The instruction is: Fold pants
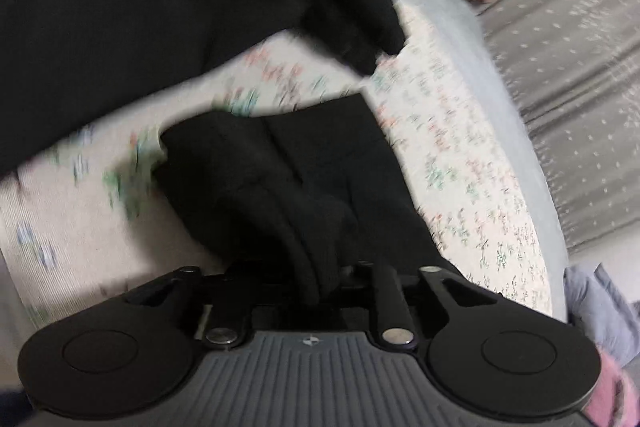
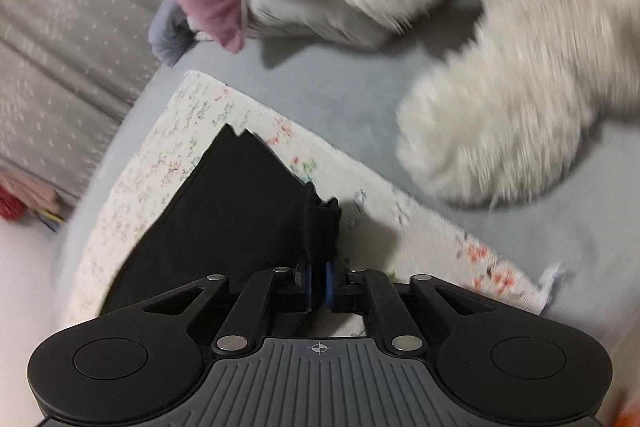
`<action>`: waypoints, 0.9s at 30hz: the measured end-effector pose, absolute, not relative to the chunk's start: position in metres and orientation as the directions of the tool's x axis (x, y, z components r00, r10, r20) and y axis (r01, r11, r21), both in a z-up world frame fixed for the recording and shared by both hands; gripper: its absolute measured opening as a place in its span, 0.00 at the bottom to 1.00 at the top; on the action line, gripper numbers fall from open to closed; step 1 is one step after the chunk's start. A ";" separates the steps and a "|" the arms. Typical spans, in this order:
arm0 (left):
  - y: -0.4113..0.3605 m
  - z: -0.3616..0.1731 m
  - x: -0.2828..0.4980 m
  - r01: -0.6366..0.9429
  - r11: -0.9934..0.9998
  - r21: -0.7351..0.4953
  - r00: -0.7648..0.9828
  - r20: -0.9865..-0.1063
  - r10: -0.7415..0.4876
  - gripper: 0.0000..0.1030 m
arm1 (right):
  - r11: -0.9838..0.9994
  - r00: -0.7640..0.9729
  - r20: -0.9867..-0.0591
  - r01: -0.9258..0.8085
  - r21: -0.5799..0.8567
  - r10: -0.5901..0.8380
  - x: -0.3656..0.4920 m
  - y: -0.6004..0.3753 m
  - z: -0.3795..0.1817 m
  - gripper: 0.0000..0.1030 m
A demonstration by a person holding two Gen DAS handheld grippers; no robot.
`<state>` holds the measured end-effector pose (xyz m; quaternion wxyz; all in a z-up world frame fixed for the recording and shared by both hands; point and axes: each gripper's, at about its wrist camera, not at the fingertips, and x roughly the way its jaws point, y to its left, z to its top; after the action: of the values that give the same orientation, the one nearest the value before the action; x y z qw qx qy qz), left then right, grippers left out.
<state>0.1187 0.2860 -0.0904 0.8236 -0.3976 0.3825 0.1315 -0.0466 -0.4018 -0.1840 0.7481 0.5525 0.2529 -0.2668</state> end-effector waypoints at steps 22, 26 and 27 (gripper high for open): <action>0.231 -0.035 0.135 -0.415 0.786 -0.458 0.743 -0.669 0.002 0.70 | 0.684 0.625 -0.696 0.680 0.263 -0.354 0.031 -0.377 -0.128 0.62; 0.227 -0.019 0.143 -0.400 0.809 -0.432 0.754 -0.656 0.022 0.70 | 0.762 0.633 -0.702 0.616 0.200 -0.327 0.063 -0.377 -0.127 0.62; 0.235 -0.012 0.137 -0.414 0.787 -0.458 0.775 -0.630 0.041 0.70 | 0.770 0.630 -0.703 0.610 0.186 -0.329 0.068 -0.379 -0.127 0.62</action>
<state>0.1373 0.2347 -0.0118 0.8929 -0.3006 0.3102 0.1272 0.0682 -0.3791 -0.1275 0.8784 0.2086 0.3370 -0.2672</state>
